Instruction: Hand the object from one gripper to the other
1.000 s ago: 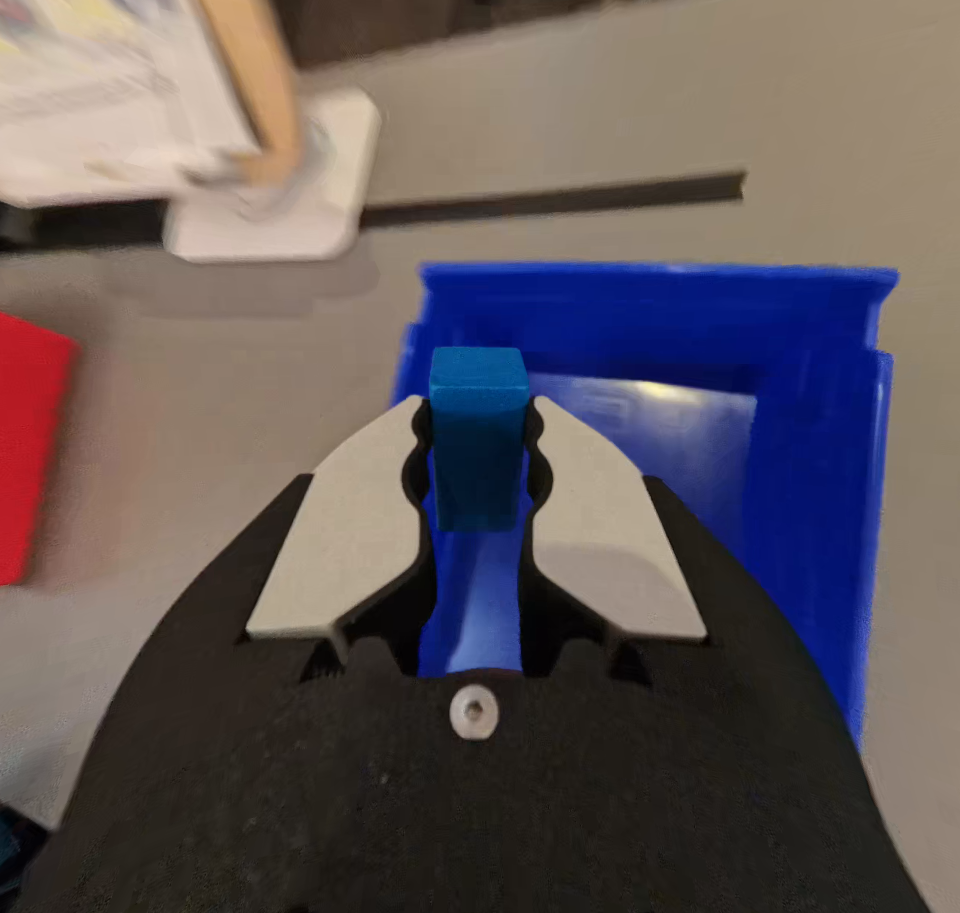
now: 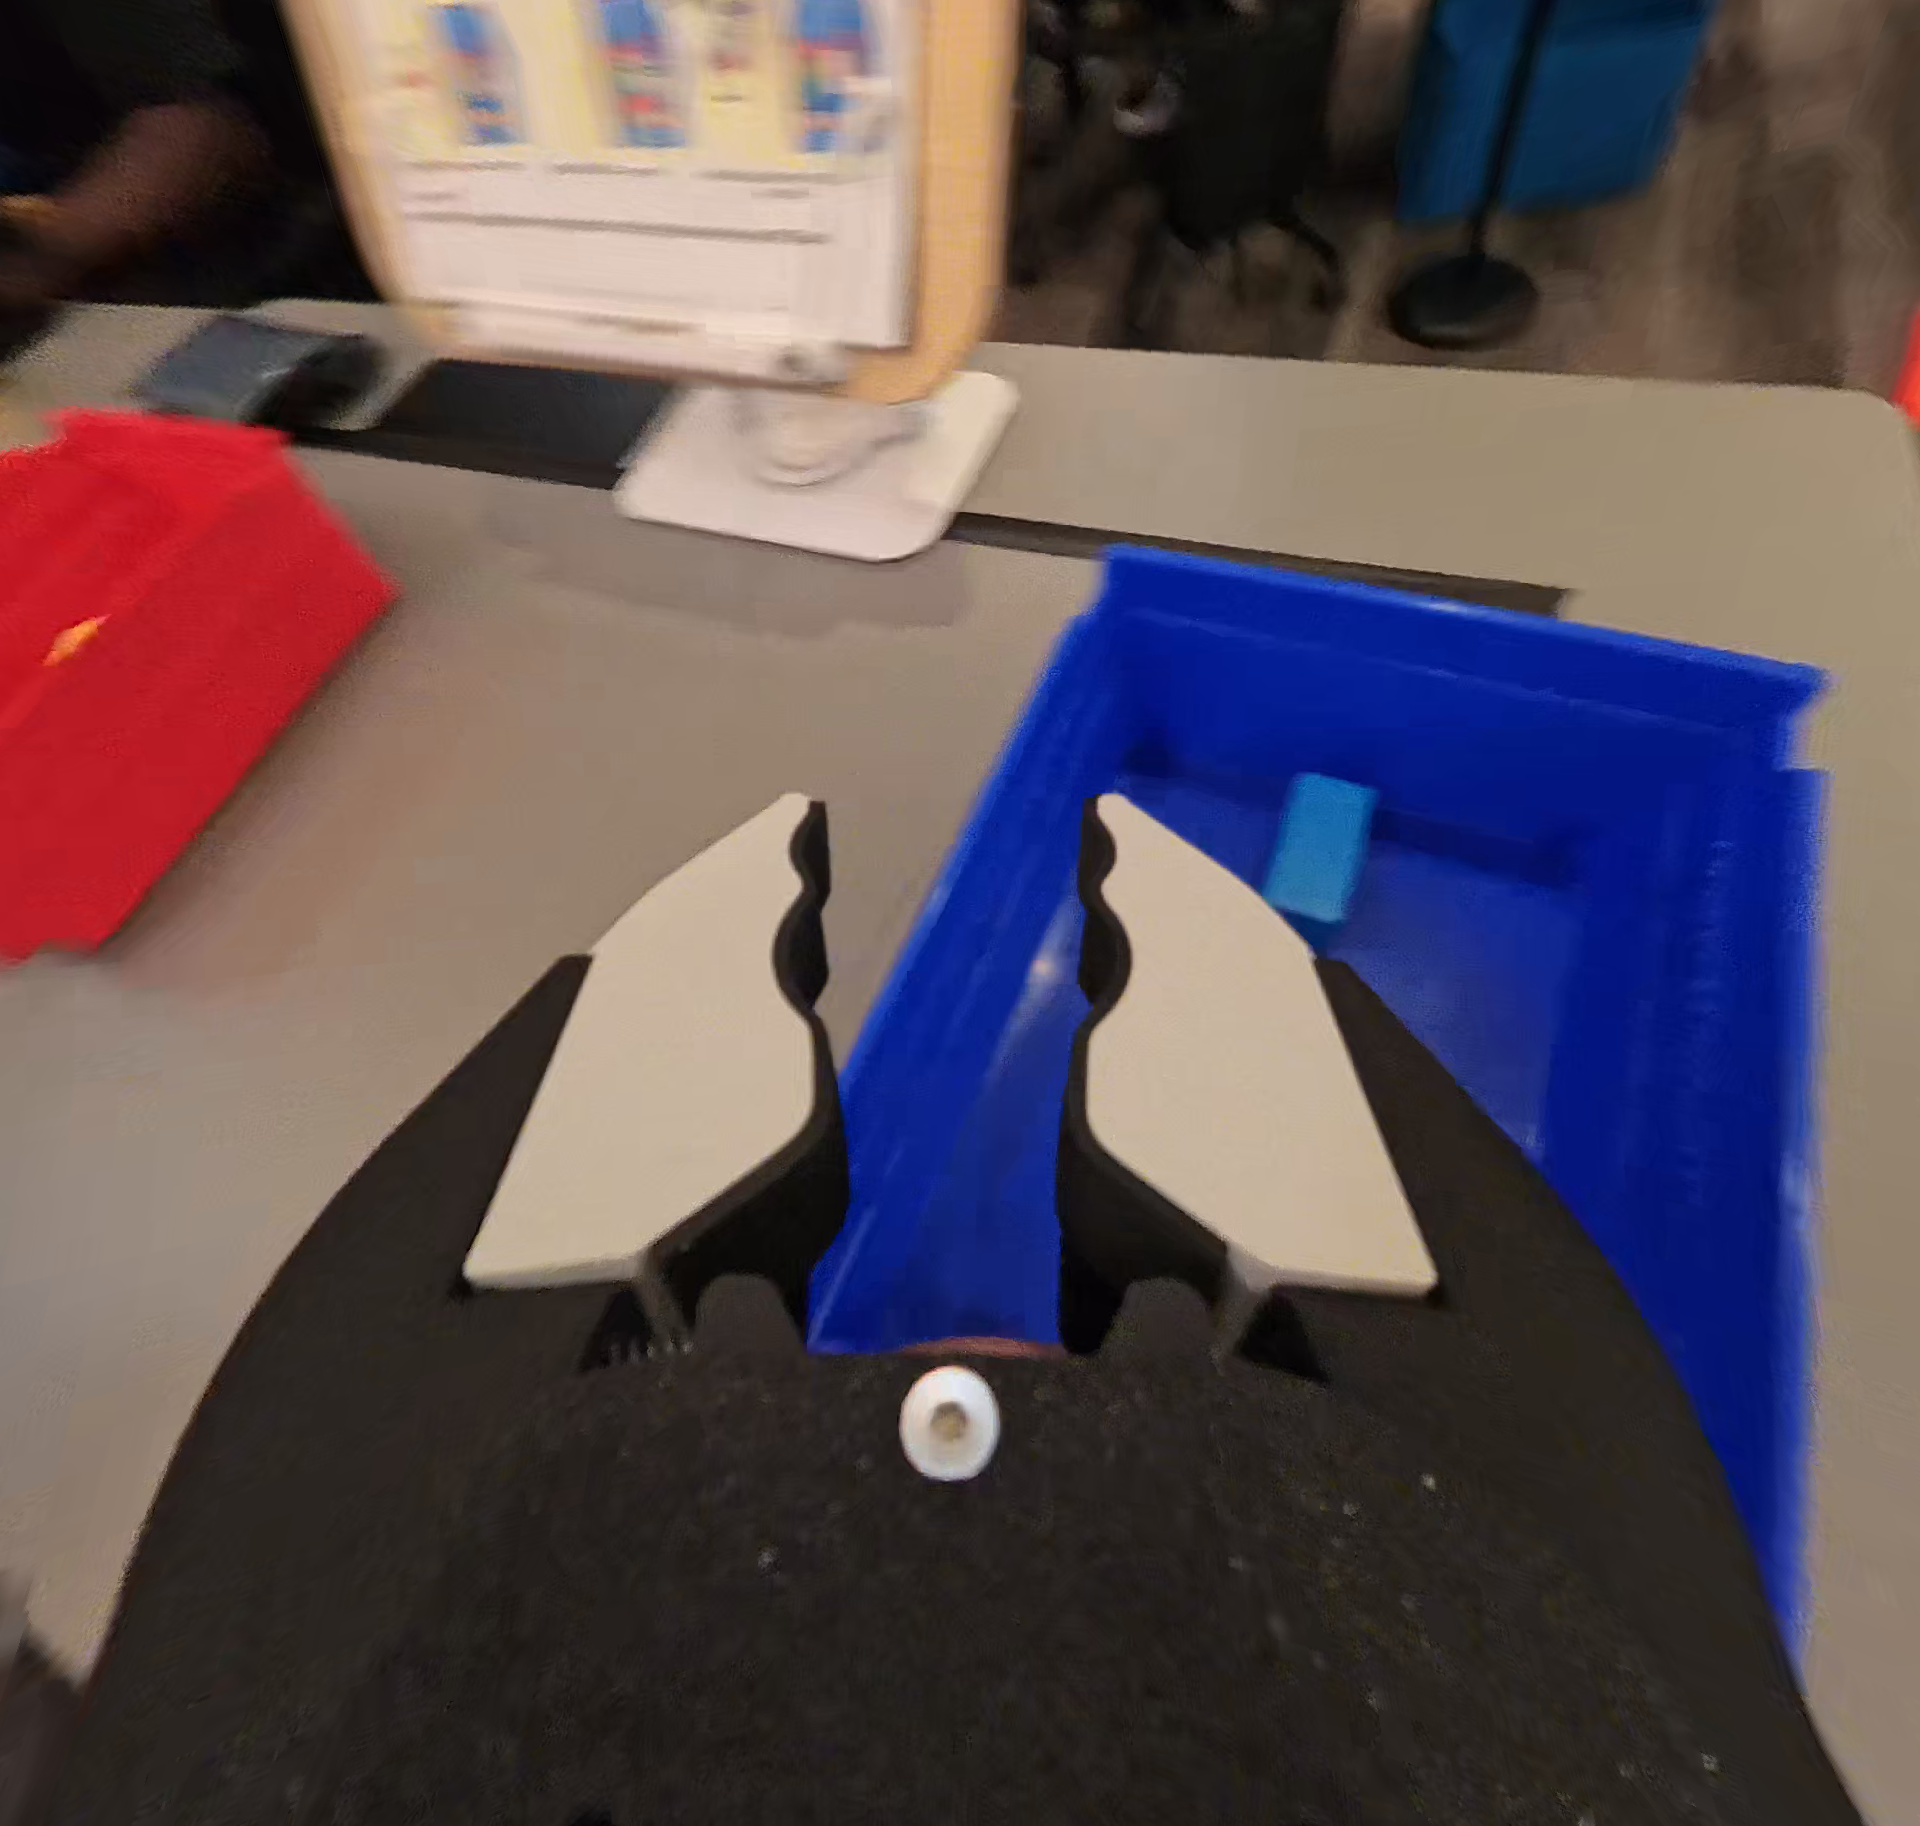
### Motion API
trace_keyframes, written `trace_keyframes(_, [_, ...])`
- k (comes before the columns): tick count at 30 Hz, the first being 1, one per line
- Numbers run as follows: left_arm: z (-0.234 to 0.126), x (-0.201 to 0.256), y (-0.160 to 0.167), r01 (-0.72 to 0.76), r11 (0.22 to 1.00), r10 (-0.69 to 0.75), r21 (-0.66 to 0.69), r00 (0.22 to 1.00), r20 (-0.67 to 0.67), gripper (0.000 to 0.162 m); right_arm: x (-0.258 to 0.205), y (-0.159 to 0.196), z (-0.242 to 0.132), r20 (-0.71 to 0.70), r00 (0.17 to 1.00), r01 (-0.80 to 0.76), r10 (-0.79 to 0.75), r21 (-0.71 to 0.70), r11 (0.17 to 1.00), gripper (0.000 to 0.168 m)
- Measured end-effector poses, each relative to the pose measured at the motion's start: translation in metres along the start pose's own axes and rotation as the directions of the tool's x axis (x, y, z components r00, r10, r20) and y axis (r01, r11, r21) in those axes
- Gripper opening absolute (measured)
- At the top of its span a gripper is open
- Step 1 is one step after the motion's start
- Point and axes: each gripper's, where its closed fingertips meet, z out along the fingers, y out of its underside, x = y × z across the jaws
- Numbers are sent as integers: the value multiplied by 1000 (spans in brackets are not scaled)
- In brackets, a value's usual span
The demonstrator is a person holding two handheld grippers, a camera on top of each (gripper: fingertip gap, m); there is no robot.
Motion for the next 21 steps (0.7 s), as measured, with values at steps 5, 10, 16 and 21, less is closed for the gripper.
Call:
trace_keyframes(5, [2, 31, -92, -94, 996, 94, 12, 996, -11, 54, -68, 60, -34, 129, 985, 120, -114, -39, 992, 46])
trace_keyframes(10, [55, 22, -142, -188, 979, 191, -84, 981, 27, 51, -136, 115, -58, 271, 954, 148, -125, -66, 987, 46])
trace_keyframes(16, [151, -80, -81, 17, 898, 32, -440, 994, 104, 51, -154, 162, -73, 287, 956, 103, -70, -102, 989, 46])
trace_keyframes(21, [204, -172, 23, 262, 704, -149, -661, 963, 223, 48, -143, 170, -79, 257, 966, 62, -34, -104, 993, 46])
